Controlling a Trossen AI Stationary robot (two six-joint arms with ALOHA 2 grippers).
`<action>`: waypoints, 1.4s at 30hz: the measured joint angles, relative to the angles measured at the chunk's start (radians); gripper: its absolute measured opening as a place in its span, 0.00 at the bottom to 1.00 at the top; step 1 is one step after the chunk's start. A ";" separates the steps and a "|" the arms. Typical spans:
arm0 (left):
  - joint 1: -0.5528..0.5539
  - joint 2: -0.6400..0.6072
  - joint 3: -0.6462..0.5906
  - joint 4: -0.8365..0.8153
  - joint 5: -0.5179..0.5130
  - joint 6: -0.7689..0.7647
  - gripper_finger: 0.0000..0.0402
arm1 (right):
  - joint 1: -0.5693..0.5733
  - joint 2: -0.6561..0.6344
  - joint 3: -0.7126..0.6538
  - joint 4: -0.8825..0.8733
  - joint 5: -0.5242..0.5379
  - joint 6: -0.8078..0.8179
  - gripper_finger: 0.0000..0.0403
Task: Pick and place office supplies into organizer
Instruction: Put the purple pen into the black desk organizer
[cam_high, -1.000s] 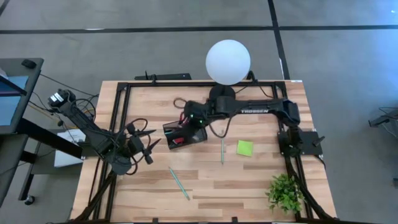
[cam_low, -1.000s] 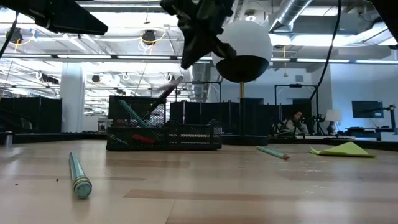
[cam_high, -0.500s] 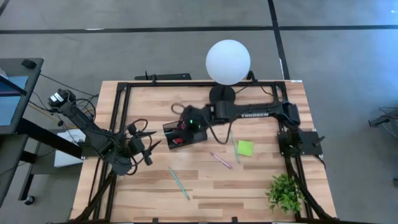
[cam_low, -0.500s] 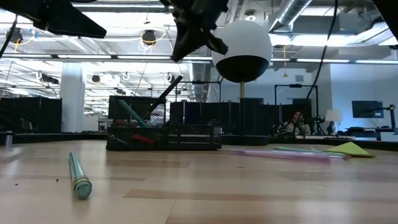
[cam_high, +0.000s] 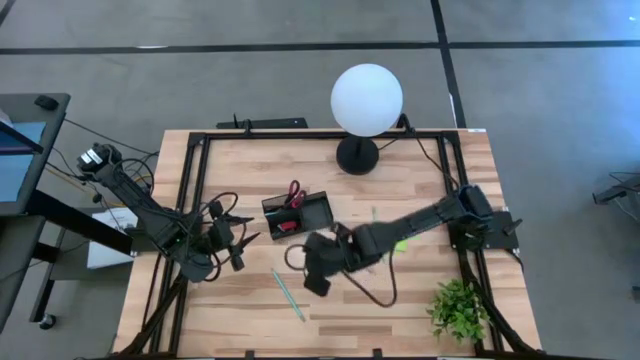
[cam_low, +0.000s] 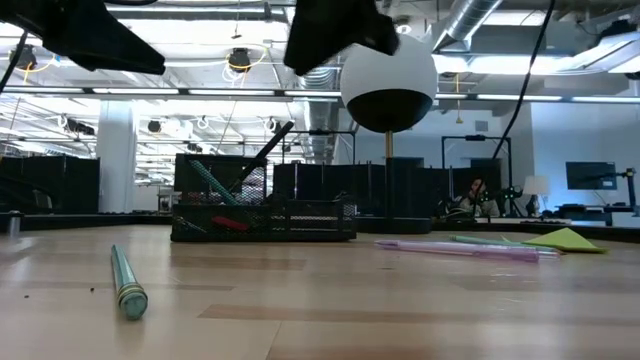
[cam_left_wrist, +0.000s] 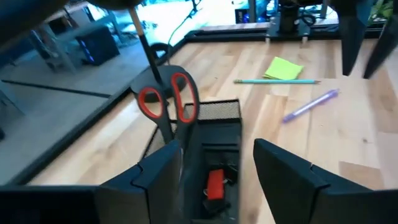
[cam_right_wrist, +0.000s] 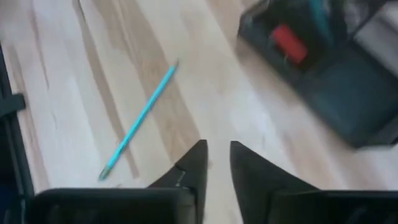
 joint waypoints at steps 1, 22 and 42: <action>0.000 0.000 0.000 0.000 0.012 -0.012 0.50 | 0.012 0.000 -0.006 0.000 0.000 0.026 0.19; 0.000 0.000 0.000 0.007 0.171 -0.181 0.50 | 0.265 -0.077 -0.202 -0.493 0.375 0.795 0.35; 0.000 0.000 0.000 0.009 0.120 -0.181 0.50 | 0.347 -0.265 -0.841 0.512 0.687 0.444 0.33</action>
